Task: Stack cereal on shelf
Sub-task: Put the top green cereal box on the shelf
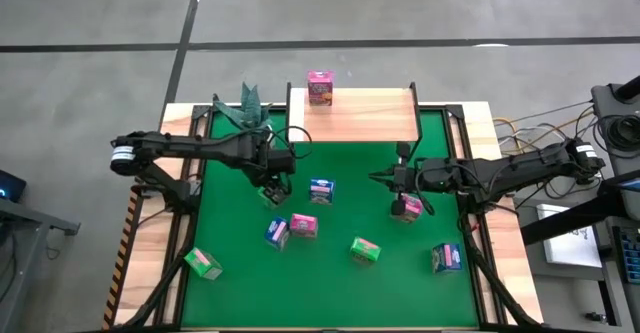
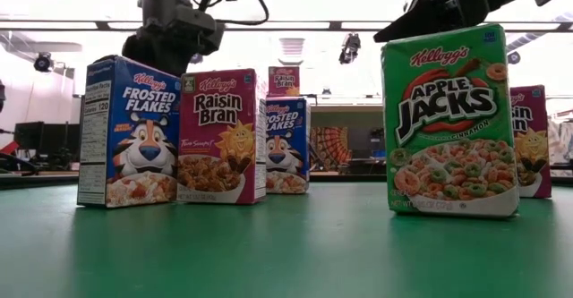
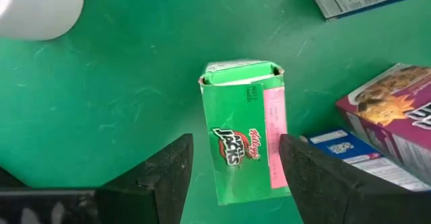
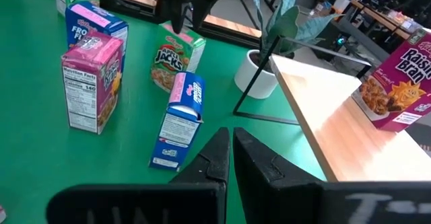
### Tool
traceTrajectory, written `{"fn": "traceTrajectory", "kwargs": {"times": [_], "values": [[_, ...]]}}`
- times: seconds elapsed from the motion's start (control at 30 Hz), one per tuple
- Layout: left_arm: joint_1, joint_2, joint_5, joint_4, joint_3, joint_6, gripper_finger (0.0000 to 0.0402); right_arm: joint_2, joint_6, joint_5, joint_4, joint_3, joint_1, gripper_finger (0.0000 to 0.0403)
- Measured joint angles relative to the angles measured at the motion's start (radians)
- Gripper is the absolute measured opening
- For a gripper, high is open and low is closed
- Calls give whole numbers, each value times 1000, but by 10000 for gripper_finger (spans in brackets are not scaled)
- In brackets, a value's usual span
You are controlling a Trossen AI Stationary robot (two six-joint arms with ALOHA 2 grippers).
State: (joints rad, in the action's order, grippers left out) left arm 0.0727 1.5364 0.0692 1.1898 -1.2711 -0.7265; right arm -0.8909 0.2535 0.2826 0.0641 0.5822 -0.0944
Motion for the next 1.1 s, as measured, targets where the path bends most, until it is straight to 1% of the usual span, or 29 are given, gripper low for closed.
{"fn": "traceTrajectory", "kwargs": {"times": [0.17,0.37,0.73,0.8,1.1], "values": [[-1,-1,-2,-27,13,0,206,0,0,1,-2,-1,0,9],[0,-11,-24,-20,10,4,206,0,0,1,-2,-1,0,9],[-2,-13,-20,-3,-2,21,243,0,-5,2,-1,-1,0,9],[-3,-13,-2,-4,-1,21,246,0,-6,2,-1,-1,0,9],[-11,-13,1,-49,27,11,247,0,-11,3,-3,-1,0,9]]}}
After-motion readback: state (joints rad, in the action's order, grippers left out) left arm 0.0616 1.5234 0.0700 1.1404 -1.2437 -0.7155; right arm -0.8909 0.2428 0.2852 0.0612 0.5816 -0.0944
